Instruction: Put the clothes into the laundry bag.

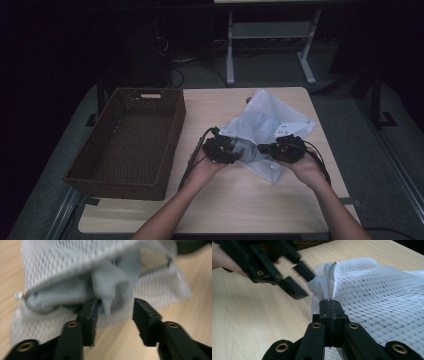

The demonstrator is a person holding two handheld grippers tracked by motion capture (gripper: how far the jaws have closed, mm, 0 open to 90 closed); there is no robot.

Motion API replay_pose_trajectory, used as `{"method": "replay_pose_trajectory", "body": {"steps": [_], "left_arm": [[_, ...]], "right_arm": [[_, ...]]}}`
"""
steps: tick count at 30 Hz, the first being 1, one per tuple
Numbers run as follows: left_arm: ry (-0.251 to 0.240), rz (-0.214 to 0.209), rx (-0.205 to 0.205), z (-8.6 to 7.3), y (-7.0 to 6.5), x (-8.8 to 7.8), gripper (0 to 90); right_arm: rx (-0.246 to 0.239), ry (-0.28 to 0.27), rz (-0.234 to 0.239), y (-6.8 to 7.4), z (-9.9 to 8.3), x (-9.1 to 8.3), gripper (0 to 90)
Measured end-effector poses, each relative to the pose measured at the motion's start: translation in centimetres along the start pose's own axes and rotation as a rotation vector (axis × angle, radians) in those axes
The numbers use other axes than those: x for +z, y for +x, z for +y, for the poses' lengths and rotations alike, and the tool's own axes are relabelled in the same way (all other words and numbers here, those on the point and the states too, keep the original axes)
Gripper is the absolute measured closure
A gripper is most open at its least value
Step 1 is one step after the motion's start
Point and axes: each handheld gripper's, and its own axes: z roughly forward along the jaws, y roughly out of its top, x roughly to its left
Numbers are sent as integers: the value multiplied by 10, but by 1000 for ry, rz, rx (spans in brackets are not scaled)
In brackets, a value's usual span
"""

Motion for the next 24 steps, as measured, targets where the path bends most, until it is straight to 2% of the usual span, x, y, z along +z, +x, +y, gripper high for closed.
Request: {"method": "replay_pose_trajectory", "body": {"steps": [3,7,10,12,13,16,18,20,23,24], "left_arm": [[9,-25,-3,-2,6,8,746],[-4,-49,-4,8,10,22,861],[-31,-49,-4,19,10,32,870],[-45,-45,-9,27,10,38,871],[-53,-47,-13,30,11,40,871],[-60,-55,-22,35,13,46,874],[-67,-61,-24,36,13,48,875],[-70,-64,-26,37,14,48,876],[-74,-68,-36,36,15,48,876],[-74,-68,-36,36,15,48,876]], "right_arm": [[13,6,-13,-2,-1,2,896],[24,10,-28,-5,-2,2,893],[34,11,-38,-6,-3,1,864],[45,7,-65,-5,-4,-2,745],[47,0,-74,-4,-4,-4,728],[41,2,-58,4,-8,-12,719],[40,29,-21,10,-11,-12,720],[27,77,6,16,-16,-4,714],[7,143,0,20,-24,21,688],[3,150,-8,20,-26,30,677]]}}
